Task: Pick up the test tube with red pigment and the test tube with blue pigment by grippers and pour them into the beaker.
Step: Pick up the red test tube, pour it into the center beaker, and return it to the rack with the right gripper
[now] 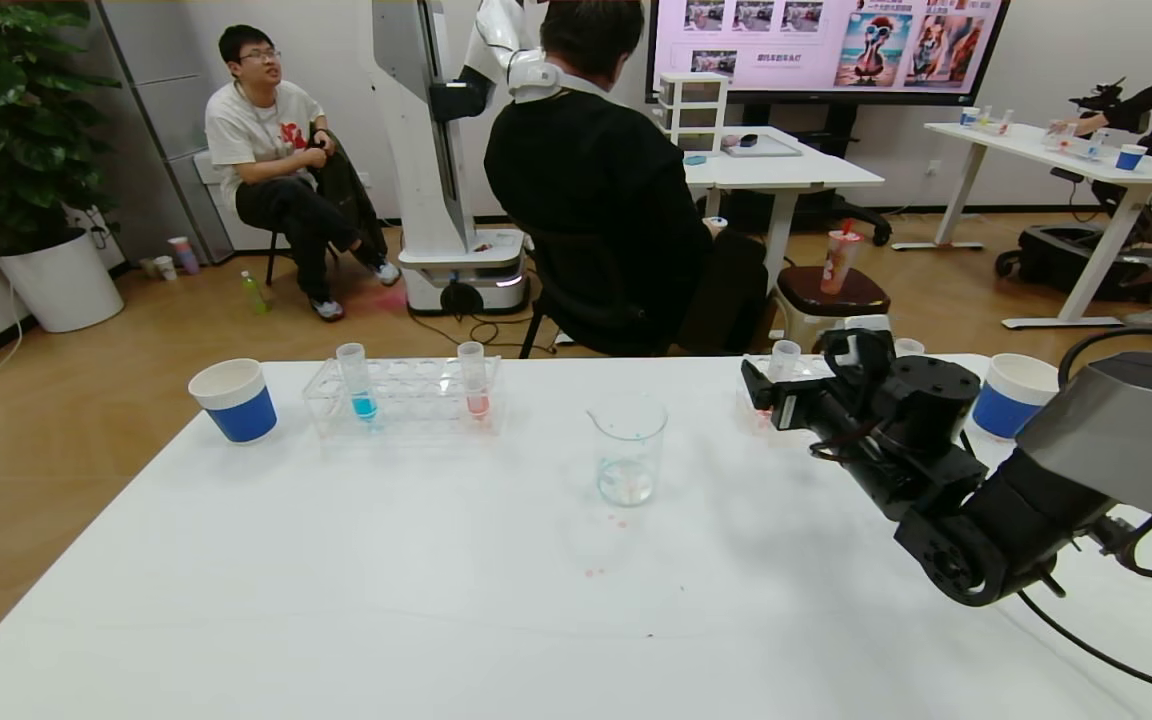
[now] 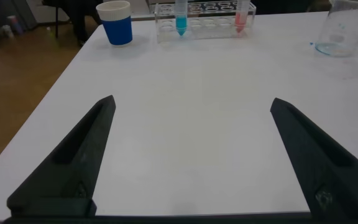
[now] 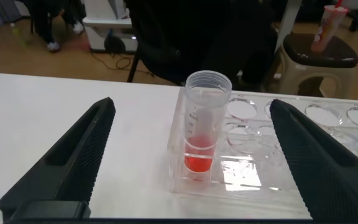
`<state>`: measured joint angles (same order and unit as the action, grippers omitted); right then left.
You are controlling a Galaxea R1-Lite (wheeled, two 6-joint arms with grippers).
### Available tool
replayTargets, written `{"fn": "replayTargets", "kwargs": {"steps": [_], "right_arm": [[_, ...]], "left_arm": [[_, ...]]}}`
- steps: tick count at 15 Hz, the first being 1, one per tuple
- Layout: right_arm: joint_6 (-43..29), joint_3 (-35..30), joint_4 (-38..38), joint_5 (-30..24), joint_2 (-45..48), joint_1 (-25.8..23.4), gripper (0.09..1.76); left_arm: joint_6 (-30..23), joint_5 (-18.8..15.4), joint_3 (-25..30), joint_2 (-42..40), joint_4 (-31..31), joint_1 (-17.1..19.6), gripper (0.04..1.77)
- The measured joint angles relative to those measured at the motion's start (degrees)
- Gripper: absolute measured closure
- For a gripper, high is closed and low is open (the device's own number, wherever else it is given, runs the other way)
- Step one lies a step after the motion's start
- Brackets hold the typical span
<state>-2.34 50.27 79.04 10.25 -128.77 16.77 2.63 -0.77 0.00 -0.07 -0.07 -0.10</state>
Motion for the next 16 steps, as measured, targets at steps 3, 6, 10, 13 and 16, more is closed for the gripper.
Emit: {"fn": "replayTargets", "kwargs": {"steps": [3,6,10,13,16], "right_arm": [[0.0,5.3,-2.5,-0.9,-2.7,-0.9,0.11],[0.0,9.6,-5.1,-1.7,-4.7,-2.0,0.11],[0.0,10.8,-5.2,-2.1,-5.7,-2.2,0.11],[0.0,10.9,-5.0,-2.4,-5.8,-2.5,0.30],[0.0,11.1,-4.9,-2.9,-5.8,-2.7,1.44]], "left_arm": [[0.0,0.0,0.0,0.0,0.0,0.0,0.07],[0.0,0.0,0.0,0.0,0.0,0.0,0.07],[0.0,0.0,0.0,0.0,0.0,0.0,0.07],[0.0,0.0,0.0,0.0,0.0,0.0,0.07],[0.0,0.0,0.0,0.0,0.0,0.0,0.07]]}}
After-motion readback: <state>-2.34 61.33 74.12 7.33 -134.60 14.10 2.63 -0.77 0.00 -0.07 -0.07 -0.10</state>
